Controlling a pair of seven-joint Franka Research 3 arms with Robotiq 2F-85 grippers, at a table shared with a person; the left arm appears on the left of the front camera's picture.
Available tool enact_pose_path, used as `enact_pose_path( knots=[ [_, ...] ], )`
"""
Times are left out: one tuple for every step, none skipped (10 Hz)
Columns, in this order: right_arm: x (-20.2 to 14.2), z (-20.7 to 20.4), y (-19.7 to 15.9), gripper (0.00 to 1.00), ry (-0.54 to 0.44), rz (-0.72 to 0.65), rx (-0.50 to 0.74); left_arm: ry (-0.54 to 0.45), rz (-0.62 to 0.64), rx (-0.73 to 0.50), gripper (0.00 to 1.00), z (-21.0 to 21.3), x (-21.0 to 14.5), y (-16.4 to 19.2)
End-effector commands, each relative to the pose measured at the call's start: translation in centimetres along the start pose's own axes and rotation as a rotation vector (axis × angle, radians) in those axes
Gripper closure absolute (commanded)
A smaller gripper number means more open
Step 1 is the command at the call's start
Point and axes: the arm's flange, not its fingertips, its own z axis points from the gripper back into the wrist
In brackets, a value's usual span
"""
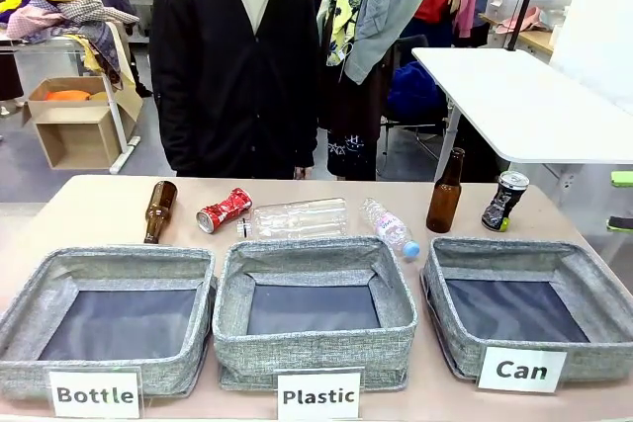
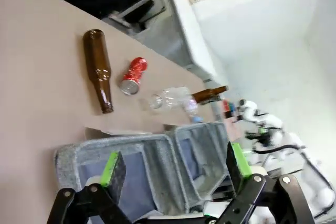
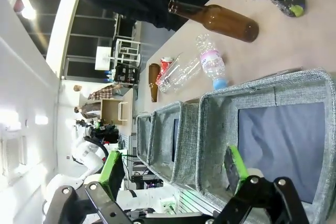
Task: Sort the can waste into the basket.
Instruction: Pick up the can waste from the table and place it in the right Fabric basket.
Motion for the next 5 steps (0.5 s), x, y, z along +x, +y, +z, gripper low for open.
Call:
enact_pose_path(
  knots=[
    [0.0,0.2,0.0,0.00,-0.001,0.008,0.012,0.140,-0.144,0.231,0.00,-4.9,1.1,-6.7],
    [0.0,0.2,0.0,0.00,-0.001,0.008,0.012,0.183,-0.196,0.330,0.00,-8.1,2.1,-8.8],
    [0.0,0.2,0.0,0.00,-0.001,0.008,0.012,0.217,-0.238,0.410,0.00,-11.5,2.7,-10.3],
    [0.0,0.2,0.0,0.00,-0.001,0.008,0.012,0.214,-0.282,0.533,0.00,-15.0,3.2,-11.7],
    [0.0,0.2,0.0,0.00,-0.001,0.008,0.012,0.220,-0.347,0.599,0.00,-18.2,3.9,-12.7]
  ],
)
